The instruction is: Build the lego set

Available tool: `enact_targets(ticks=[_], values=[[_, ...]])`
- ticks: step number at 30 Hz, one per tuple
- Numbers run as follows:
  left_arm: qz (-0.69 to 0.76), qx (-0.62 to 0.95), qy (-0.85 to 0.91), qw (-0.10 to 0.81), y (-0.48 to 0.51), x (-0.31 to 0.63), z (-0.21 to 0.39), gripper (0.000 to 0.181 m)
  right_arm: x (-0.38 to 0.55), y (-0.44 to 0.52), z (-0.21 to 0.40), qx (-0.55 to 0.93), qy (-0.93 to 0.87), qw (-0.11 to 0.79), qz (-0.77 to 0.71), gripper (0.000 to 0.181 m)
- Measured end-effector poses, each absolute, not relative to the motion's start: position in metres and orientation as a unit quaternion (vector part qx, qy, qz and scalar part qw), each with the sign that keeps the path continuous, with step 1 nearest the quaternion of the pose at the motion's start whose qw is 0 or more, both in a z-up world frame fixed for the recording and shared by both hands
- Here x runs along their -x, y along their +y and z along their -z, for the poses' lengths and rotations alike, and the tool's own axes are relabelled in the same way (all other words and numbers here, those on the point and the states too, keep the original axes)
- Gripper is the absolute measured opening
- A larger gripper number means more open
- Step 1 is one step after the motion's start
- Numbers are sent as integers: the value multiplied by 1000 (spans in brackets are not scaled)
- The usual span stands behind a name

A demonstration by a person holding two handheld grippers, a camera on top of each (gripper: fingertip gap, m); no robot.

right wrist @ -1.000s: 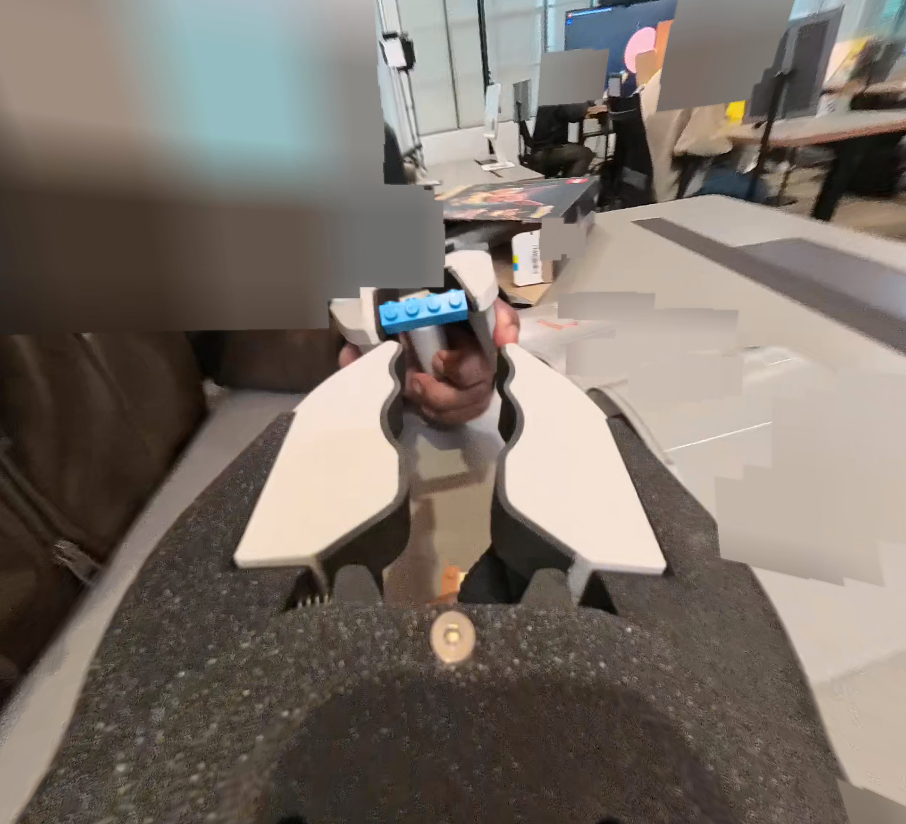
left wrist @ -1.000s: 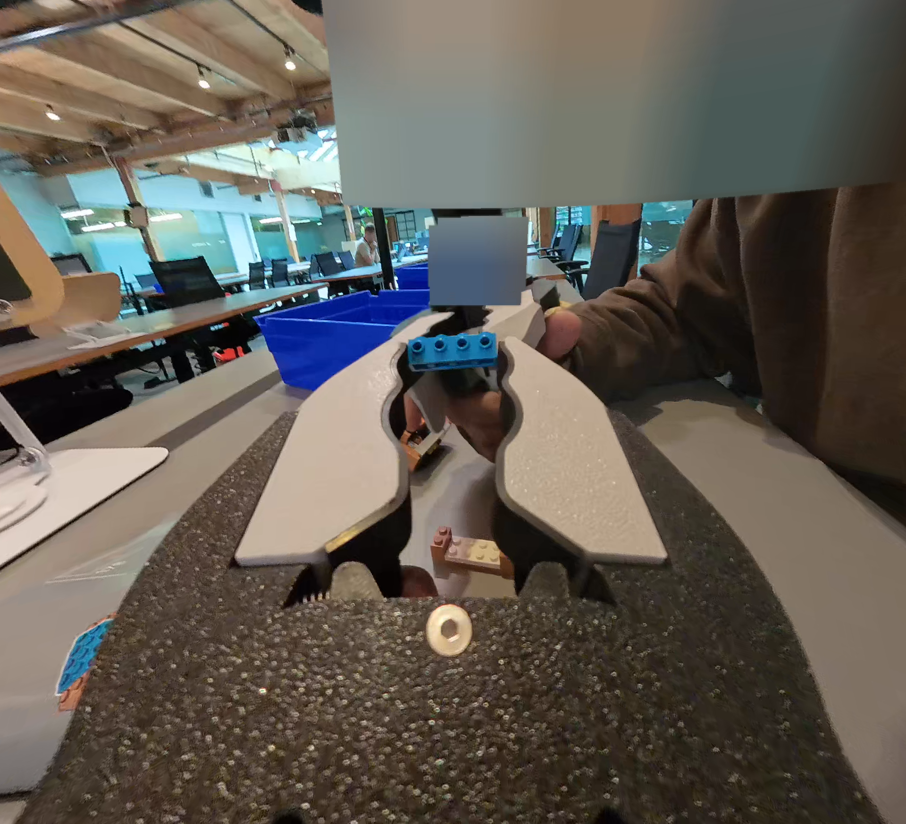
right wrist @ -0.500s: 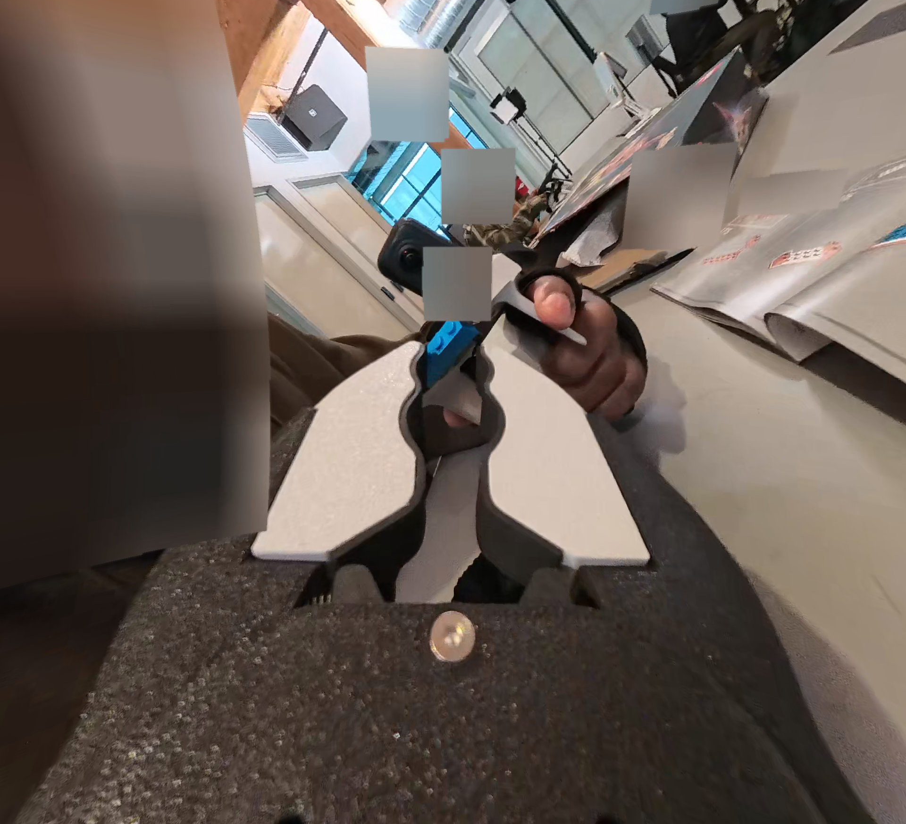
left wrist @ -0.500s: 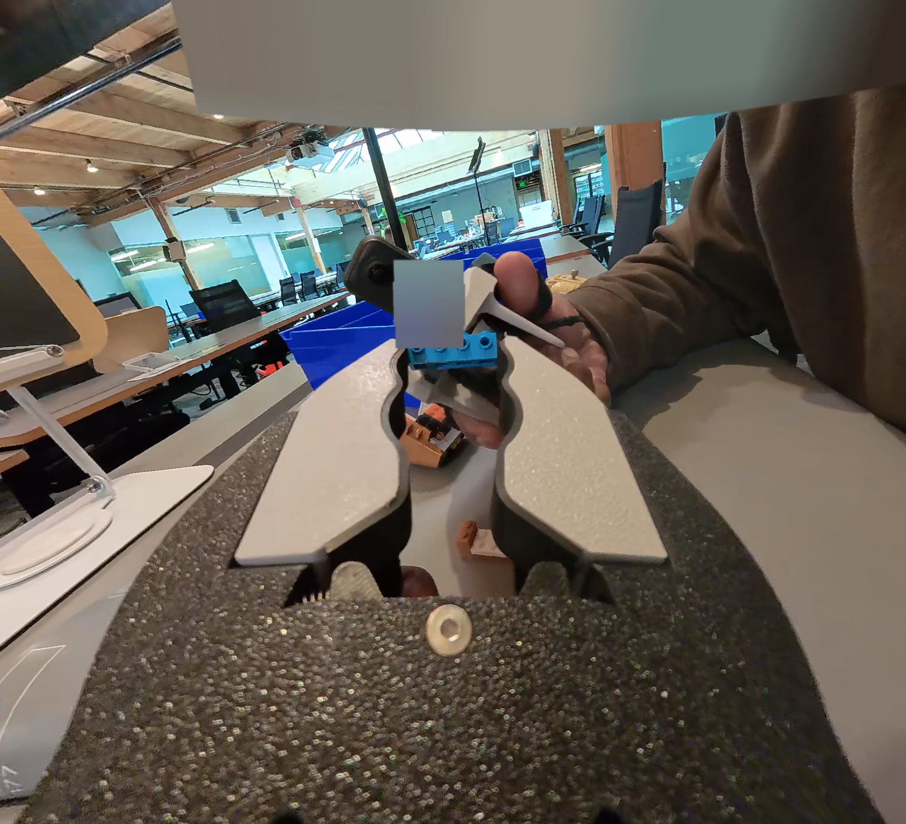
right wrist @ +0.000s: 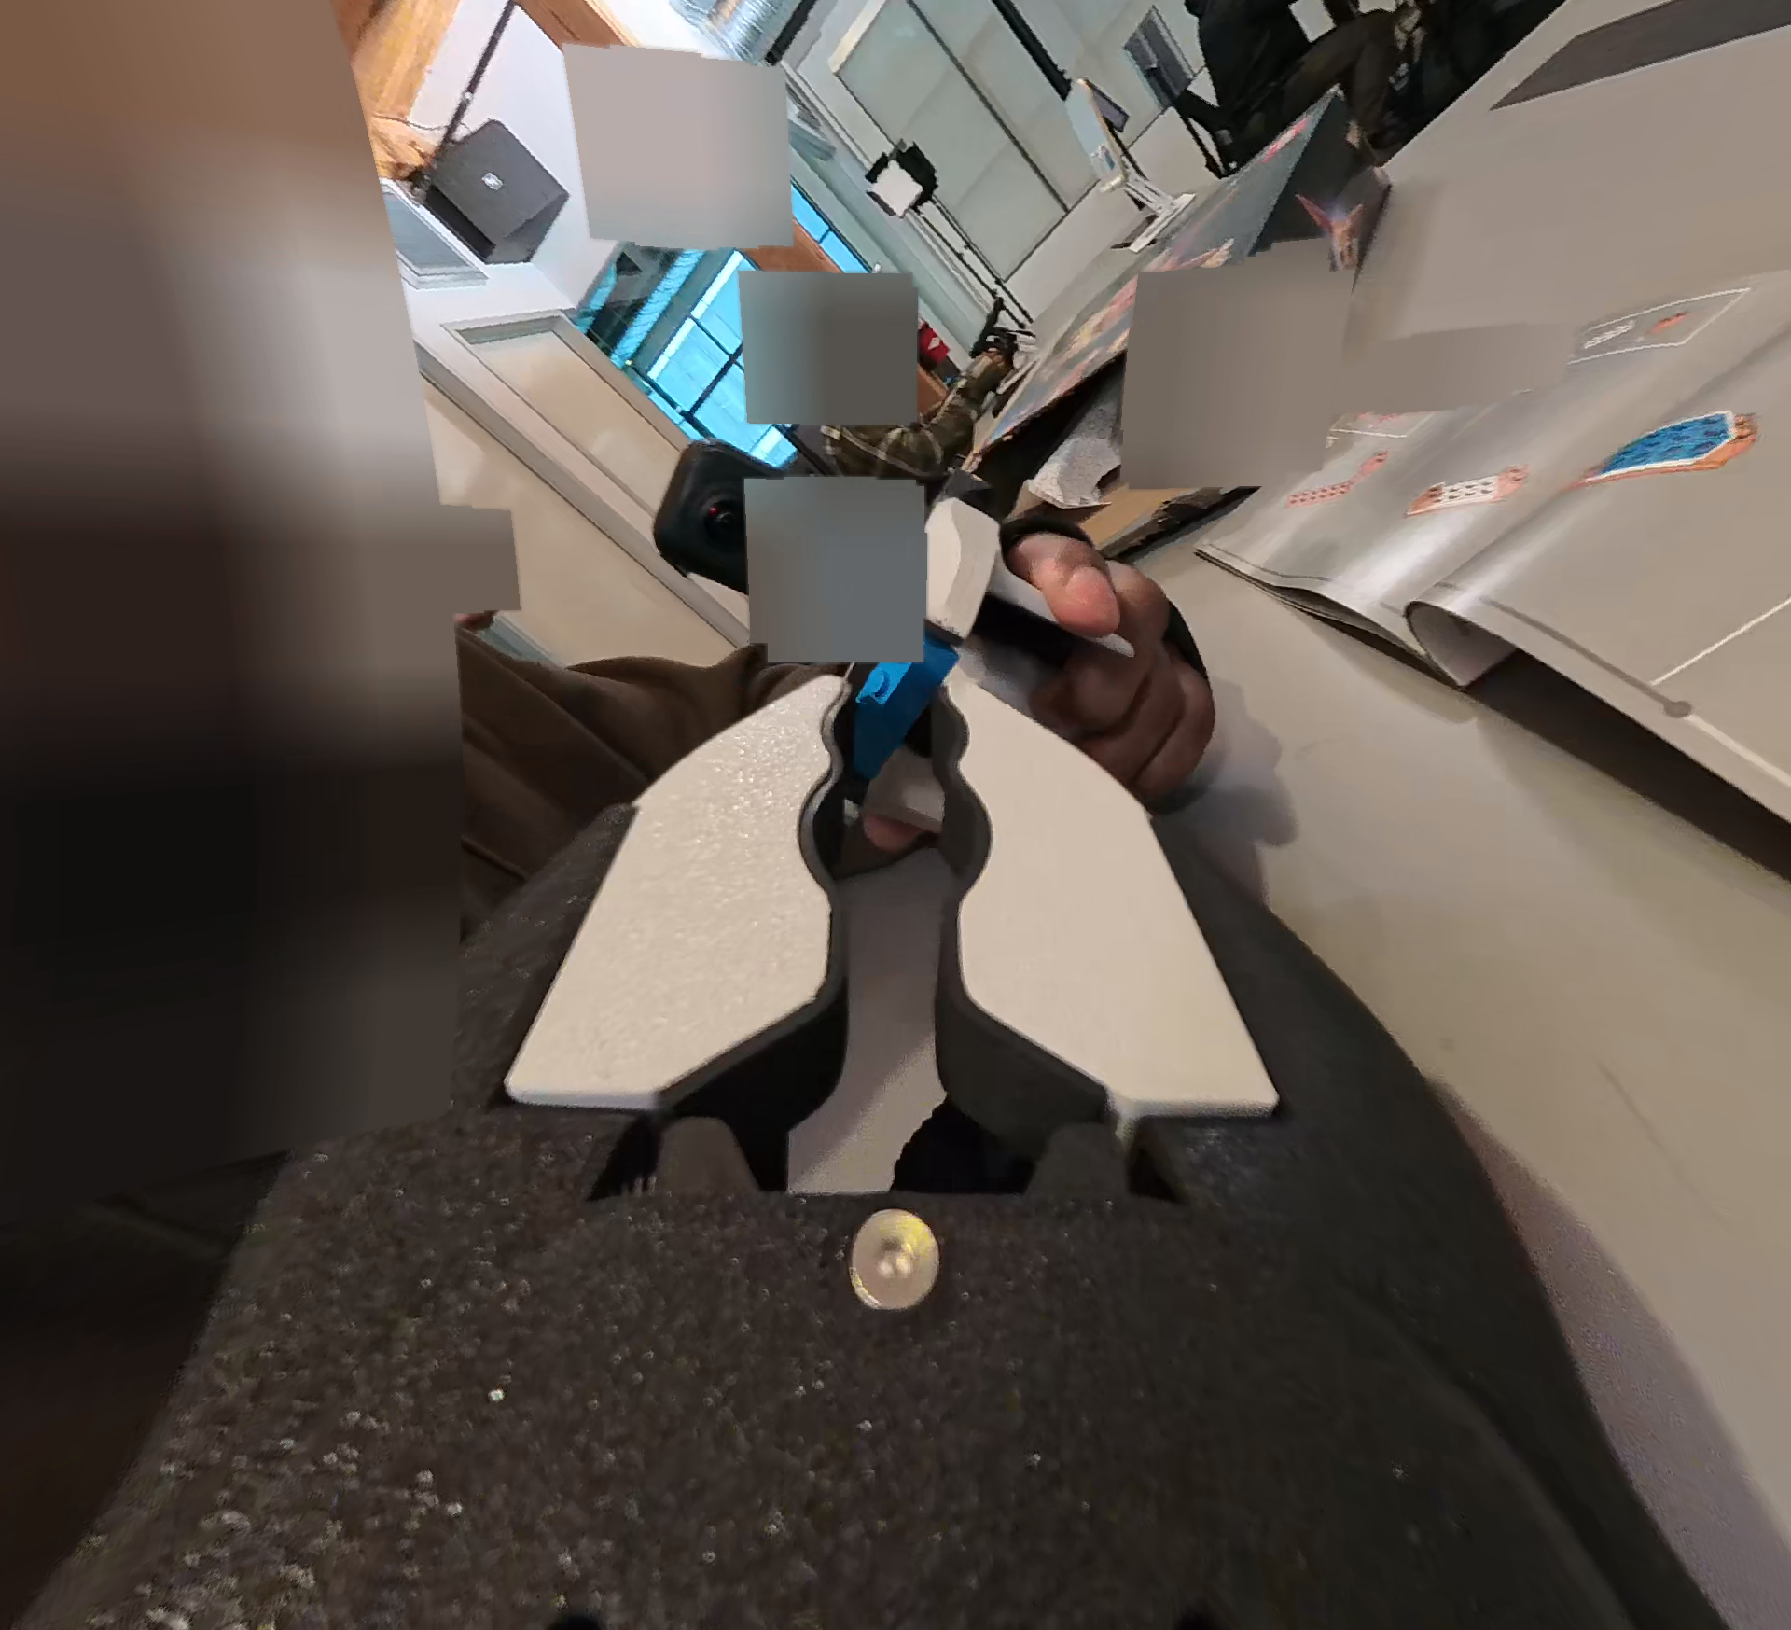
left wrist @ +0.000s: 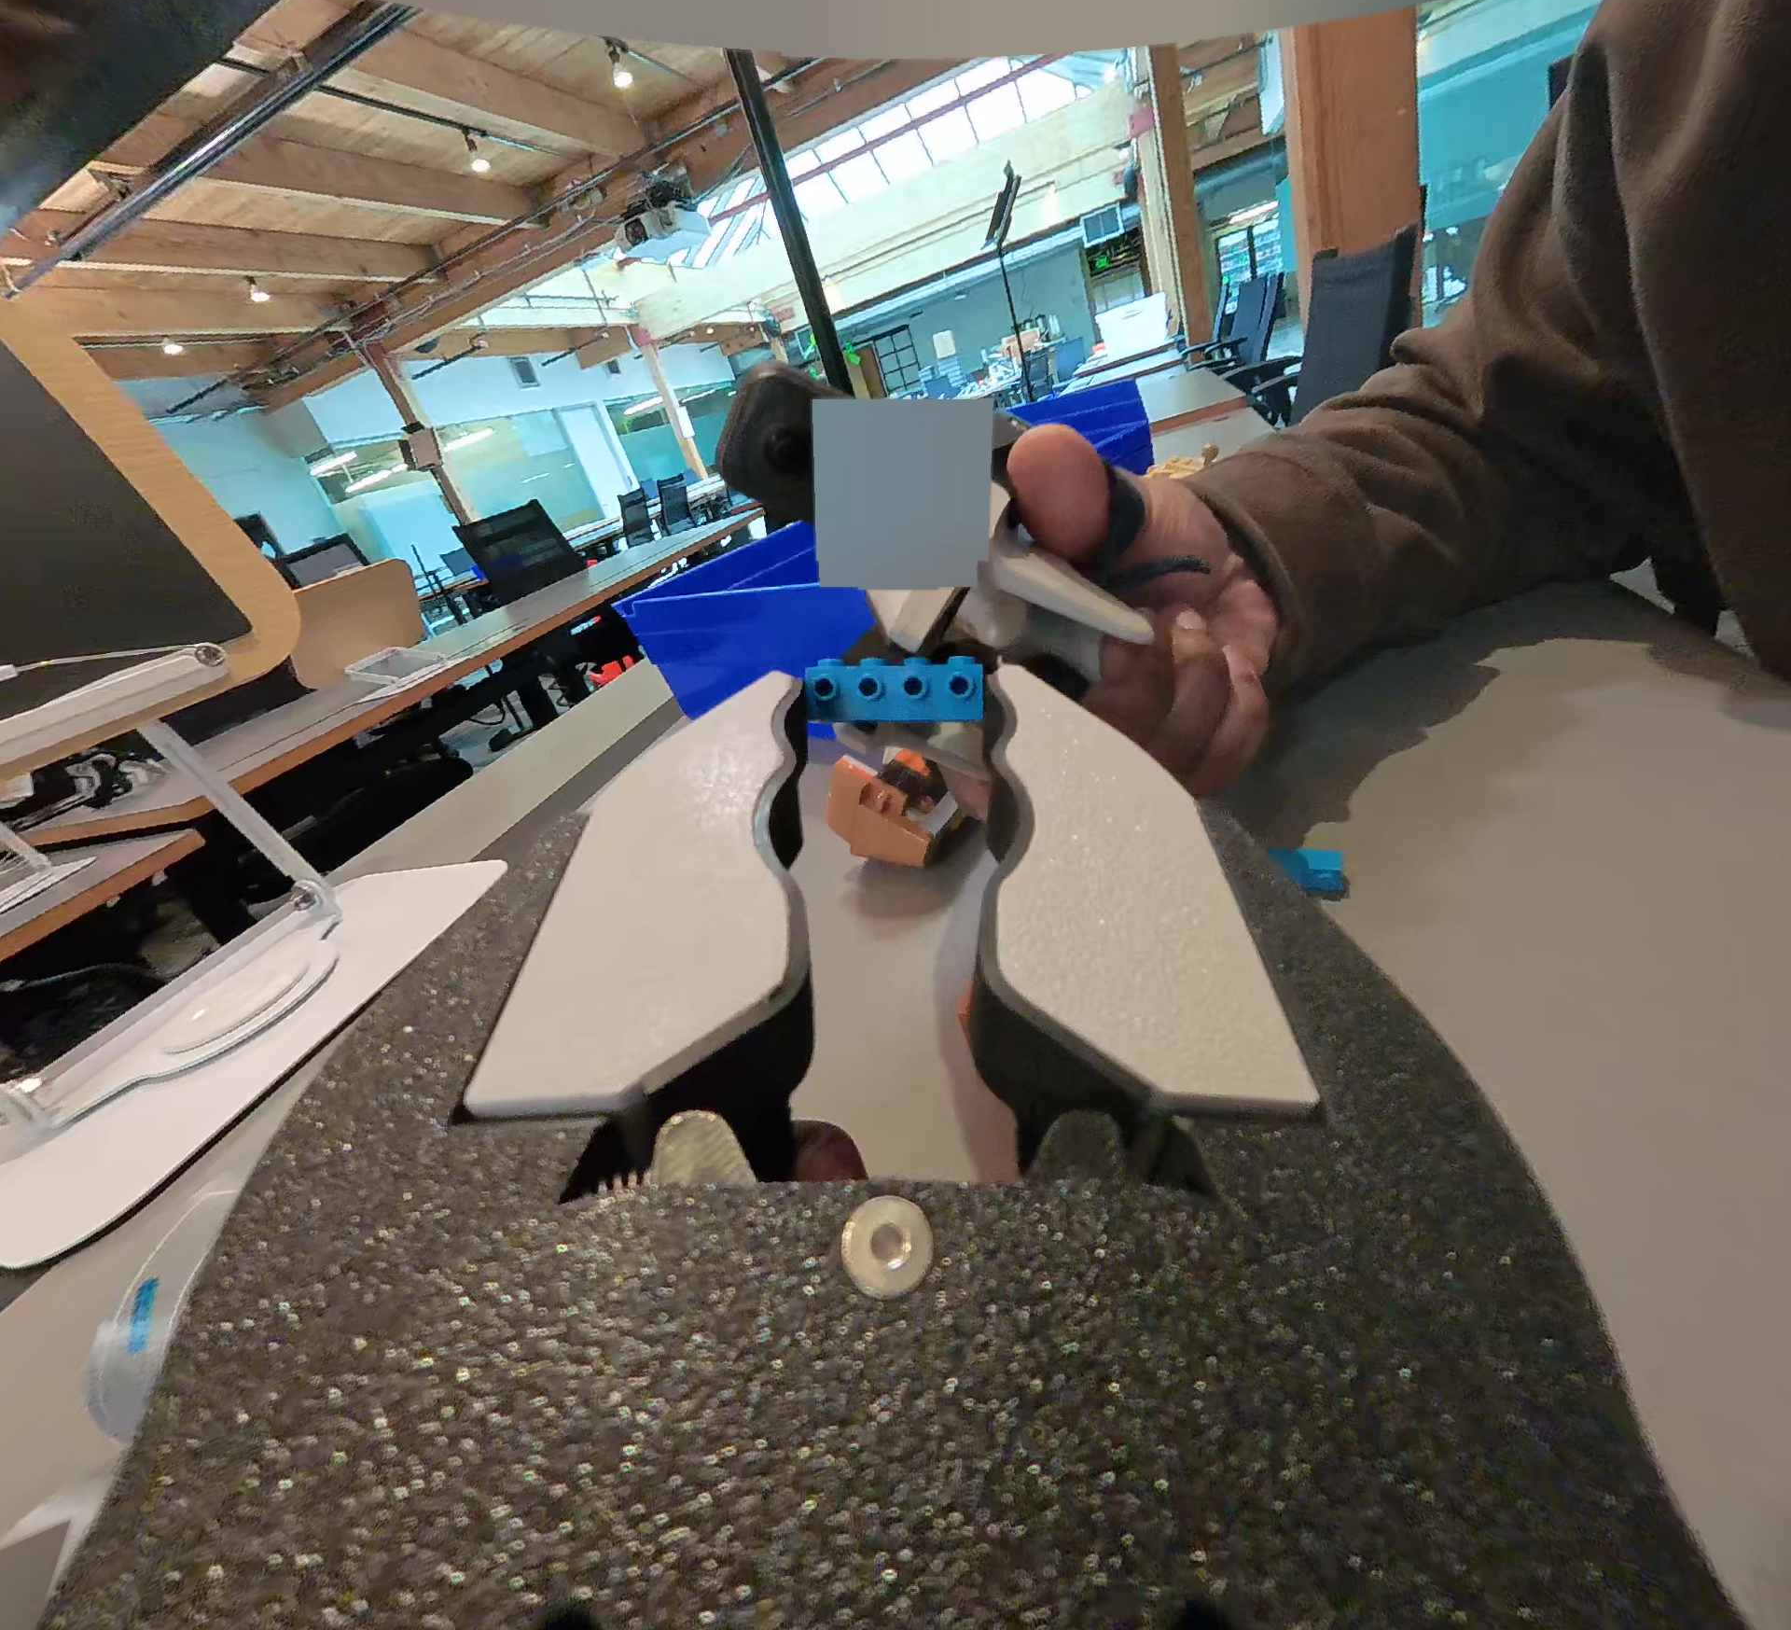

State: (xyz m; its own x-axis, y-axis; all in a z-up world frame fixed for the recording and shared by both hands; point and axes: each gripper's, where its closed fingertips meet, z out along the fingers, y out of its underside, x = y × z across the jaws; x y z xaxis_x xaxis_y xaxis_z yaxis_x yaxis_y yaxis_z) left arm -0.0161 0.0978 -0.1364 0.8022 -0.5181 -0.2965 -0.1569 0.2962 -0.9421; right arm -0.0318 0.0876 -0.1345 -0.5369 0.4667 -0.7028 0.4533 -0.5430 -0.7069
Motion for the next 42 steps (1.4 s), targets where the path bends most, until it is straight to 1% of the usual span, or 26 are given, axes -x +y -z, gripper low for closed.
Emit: enact_targets(ticks=[8,13,19,24,27,32,42], values=[[93,600,293,739,103,19,144,35,34,92,141,501,-524,69,-685,15],[116,609,284,732,104,19,145,34,33,98,142,471,-595,156,-632,15],[208,616,252,717,101,19,141,34,27,110,143,344,-731,307,-503,21],[288,626,246,682,97,12,145,34,19,104,146,189,-819,380,-385,23],[326,633,248,656,94,8,149,34,14,98,144,127,-840,390,-355,22],[349,639,265,632,89,-1,154,34,8,84,138,56,-860,382,-334,16],[366,645,292,604,81,-11,159,34,2,74,154,-8,-896,333,-293,11]])
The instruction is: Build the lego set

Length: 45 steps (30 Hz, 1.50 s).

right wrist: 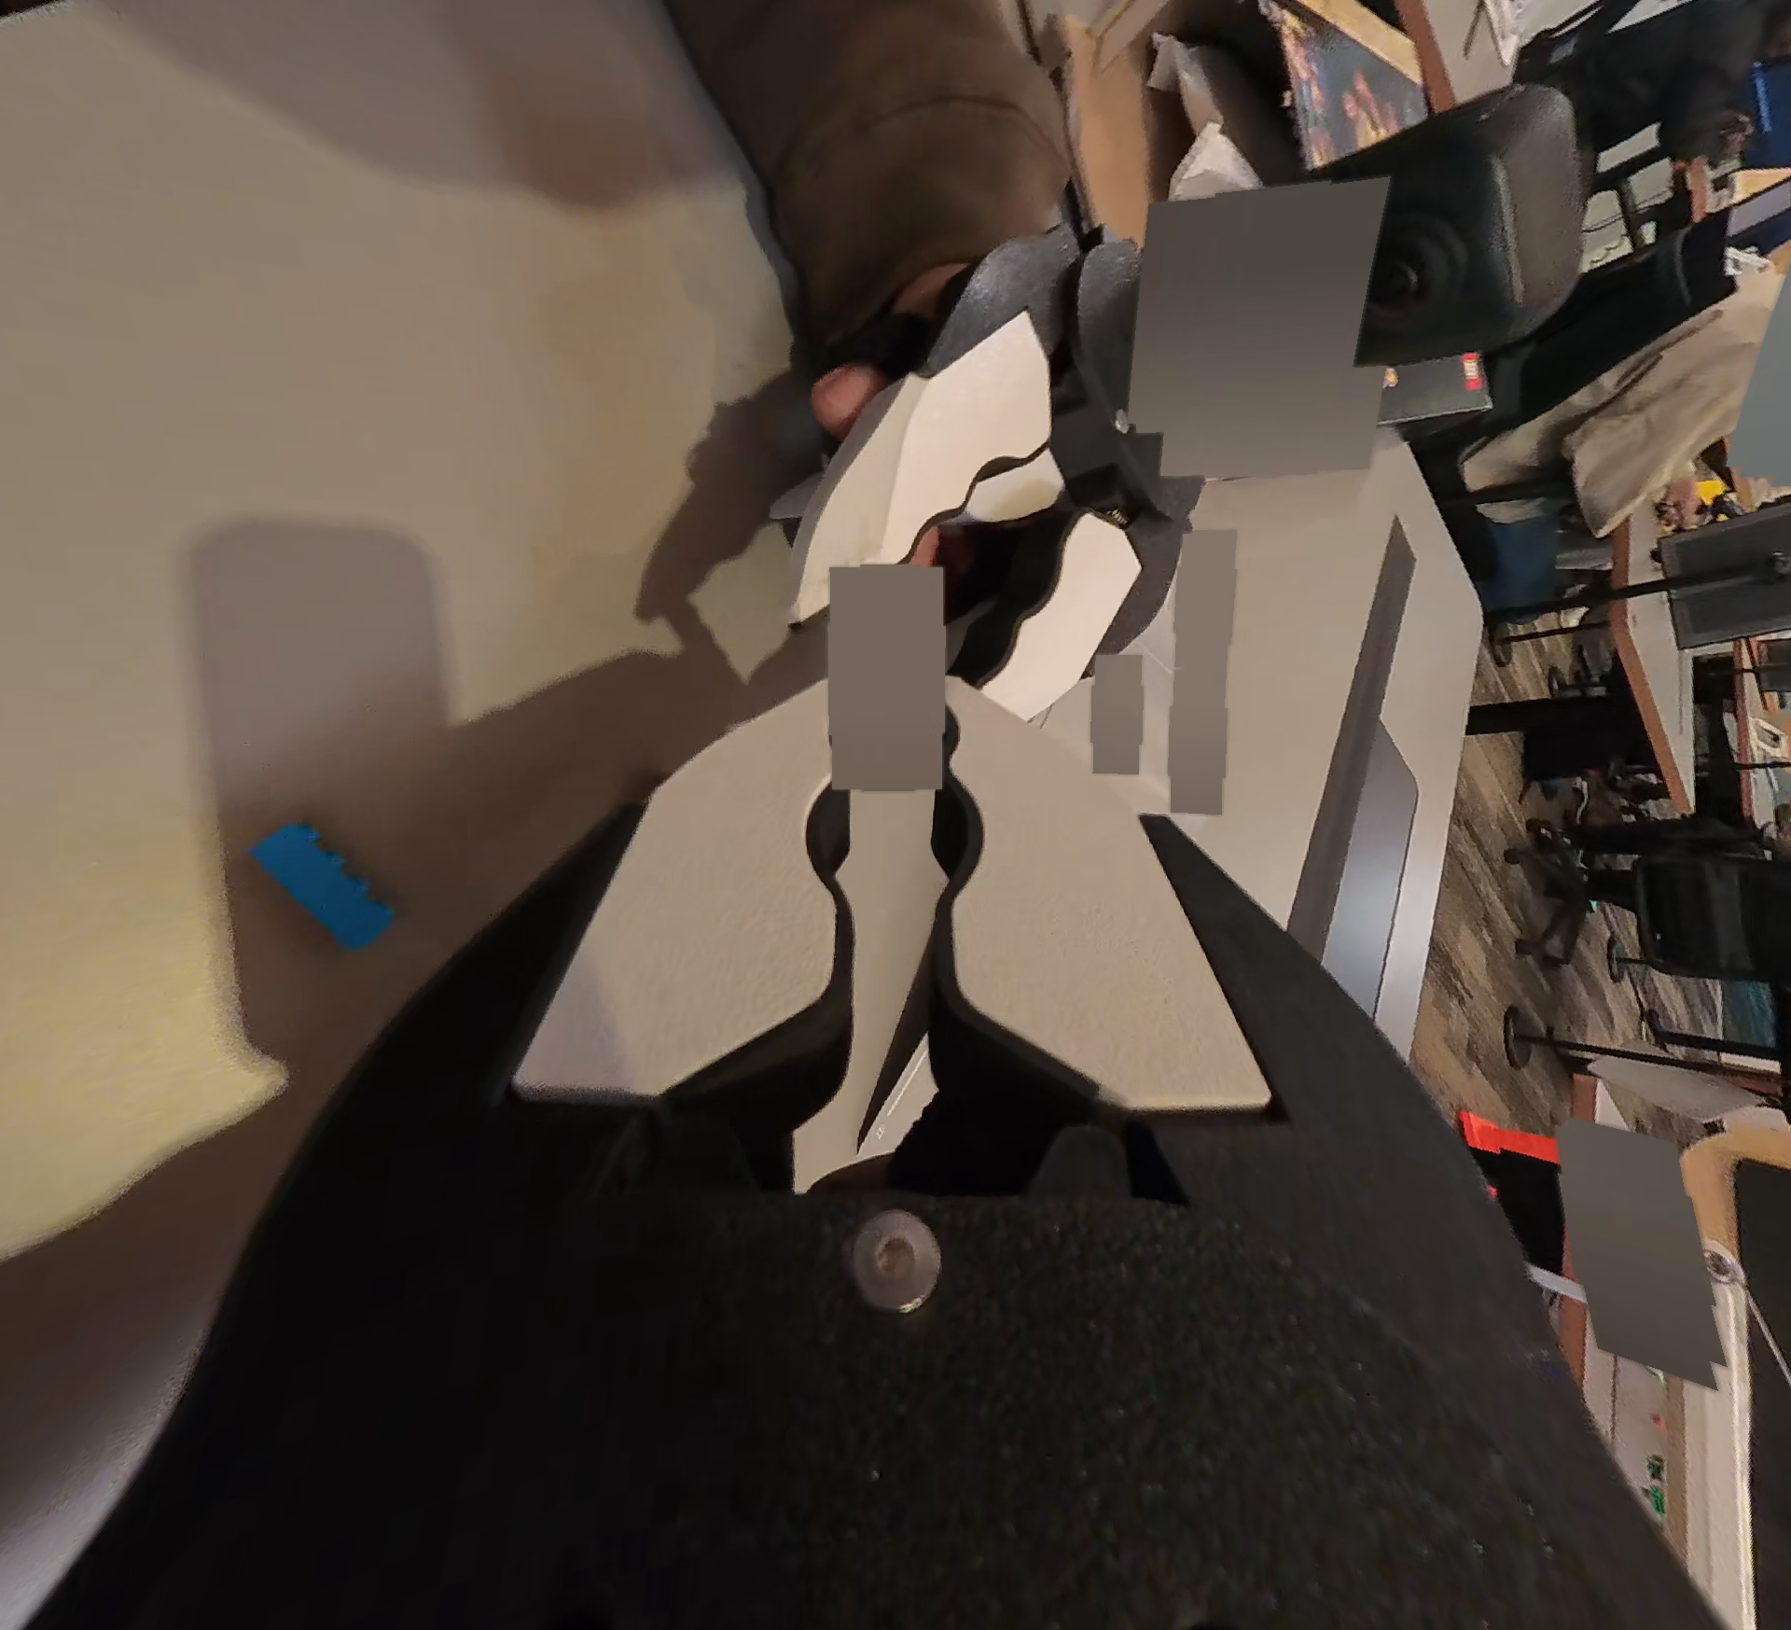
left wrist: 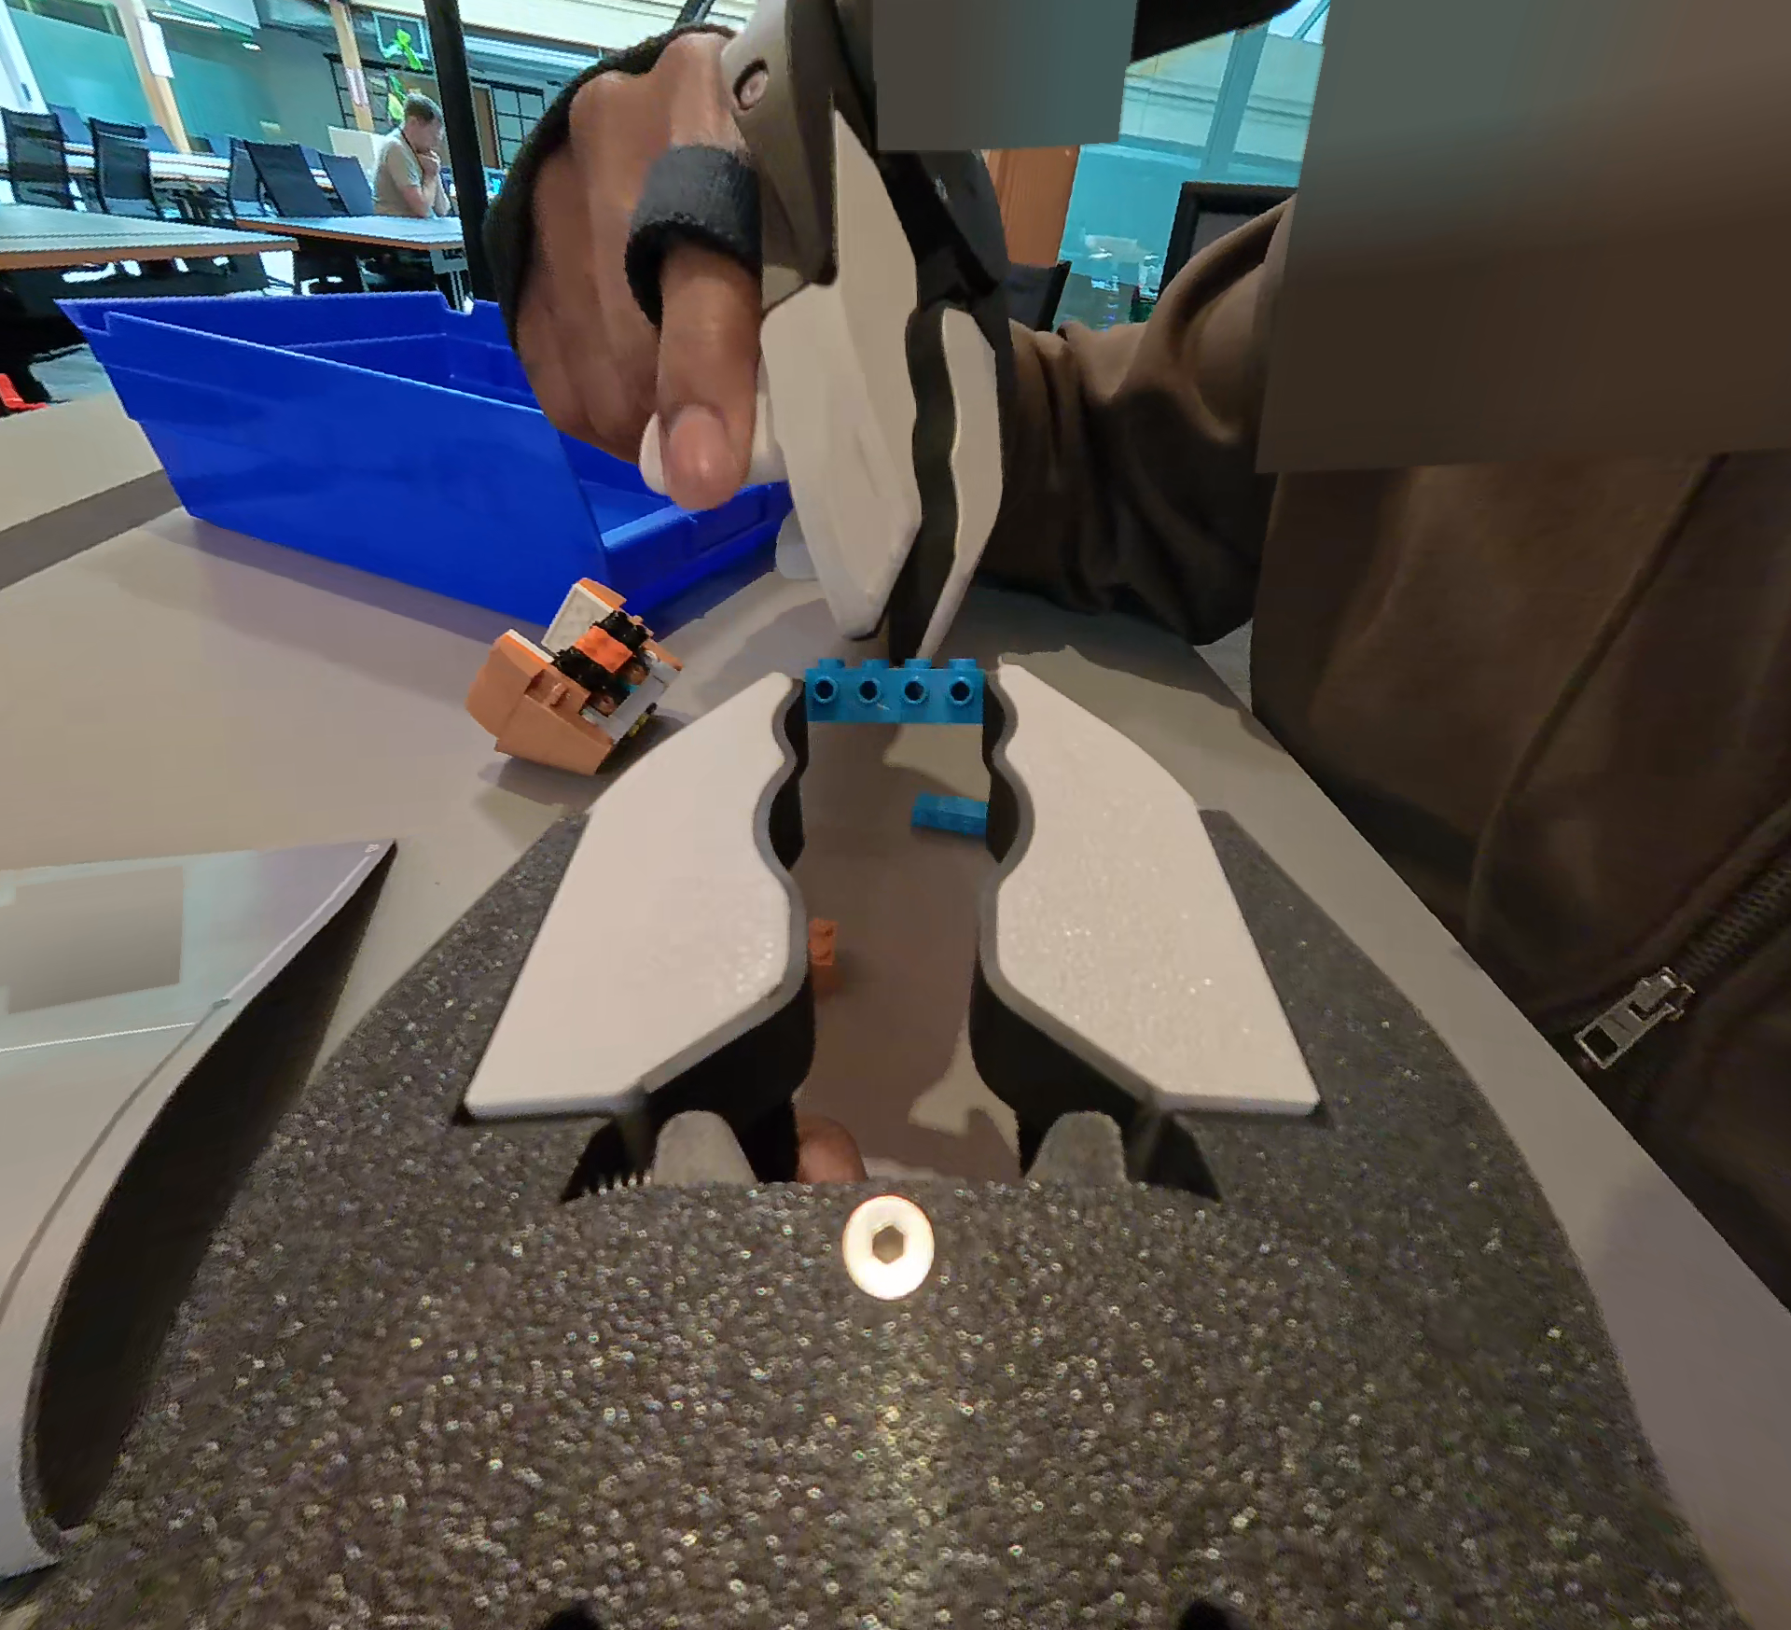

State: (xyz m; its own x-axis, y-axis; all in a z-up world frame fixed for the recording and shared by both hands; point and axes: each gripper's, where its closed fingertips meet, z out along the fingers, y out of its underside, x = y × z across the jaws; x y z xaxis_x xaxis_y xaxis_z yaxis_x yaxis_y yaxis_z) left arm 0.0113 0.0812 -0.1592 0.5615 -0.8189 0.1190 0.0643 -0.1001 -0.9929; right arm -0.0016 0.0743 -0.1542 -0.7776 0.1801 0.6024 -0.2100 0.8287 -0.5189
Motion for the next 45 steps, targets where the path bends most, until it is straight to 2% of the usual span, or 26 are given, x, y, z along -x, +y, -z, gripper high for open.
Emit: enact_targets(ticks=[20,45], values=[[384,665,299,566,78,-18,168,35,-4,65,168,-63,-915,314,-244,15],[375,679,310,550,77,-20,175,35,-6,63,172,-68,-917,306,-246,11]])
